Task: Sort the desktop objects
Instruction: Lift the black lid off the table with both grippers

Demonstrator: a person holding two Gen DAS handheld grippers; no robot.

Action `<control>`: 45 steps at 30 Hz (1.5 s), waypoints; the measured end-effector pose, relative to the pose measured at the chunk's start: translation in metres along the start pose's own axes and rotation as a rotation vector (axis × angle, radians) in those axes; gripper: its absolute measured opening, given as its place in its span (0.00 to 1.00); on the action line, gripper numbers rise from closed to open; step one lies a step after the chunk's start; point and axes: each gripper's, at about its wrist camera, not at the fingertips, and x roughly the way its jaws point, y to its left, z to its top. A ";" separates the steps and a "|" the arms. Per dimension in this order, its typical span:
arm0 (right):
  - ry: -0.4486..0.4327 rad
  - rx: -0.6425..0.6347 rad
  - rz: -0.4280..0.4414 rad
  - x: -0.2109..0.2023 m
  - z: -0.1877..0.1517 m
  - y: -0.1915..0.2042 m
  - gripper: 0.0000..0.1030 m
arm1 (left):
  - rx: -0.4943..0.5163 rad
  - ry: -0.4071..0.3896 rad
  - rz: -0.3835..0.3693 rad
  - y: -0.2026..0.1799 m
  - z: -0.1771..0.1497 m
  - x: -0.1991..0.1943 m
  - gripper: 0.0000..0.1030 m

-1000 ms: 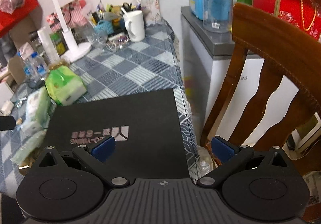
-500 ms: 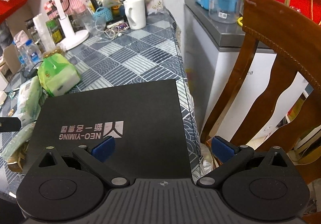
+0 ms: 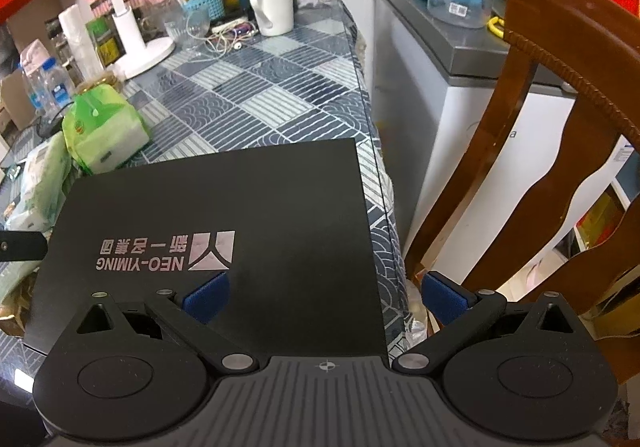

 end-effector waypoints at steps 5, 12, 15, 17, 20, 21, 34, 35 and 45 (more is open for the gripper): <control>0.012 -0.028 -0.015 0.008 -0.001 0.003 1.00 | -0.007 0.011 0.007 0.003 0.001 0.011 1.00; 0.031 -0.041 -0.010 0.019 -0.006 0.005 1.00 | -0.001 0.035 0.016 0.004 -0.002 0.028 1.00; 0.031 -0.017 0.013 0.020 -0.005 0.001 1.00 | -0.009 0.039 0.010 0.006 -0.005 0.035 1.00; 0.033 -0.006 0.025 0.020 -0.005 -0.002 1.00 | -0.017 0.042 0.002 0.007 -0.006 0.038 1.00; 0.033 0.002 0.037 0.022 -0.005 -0.004 1.00 | -0.016 0.043 0.005 0.007 -0.007 0.043 1.00; 0.033 0.004 0.041 0.023 -0.005 -0.005 1.00 | -0.010 0.040 0.008 0.005 -0.007 0.042 1.00; 0.049 0.090 0.119 0.037 0.000 -0.006 1.00 | 0.097 -0.001 0.086 -0.012 -0.011 0.050 1.00; 0.048 0.090 0.126 0.037 0.000 -0.007 1.00 | 0.103 -0.005 0.093 -0.014 -0.012 0.050 1.00; 0.041 0.090 0.172 0.040 0.004 -0.016 1.00 | 0.082 -0.027 0.133 -0.019 -0.009 0.059 1.00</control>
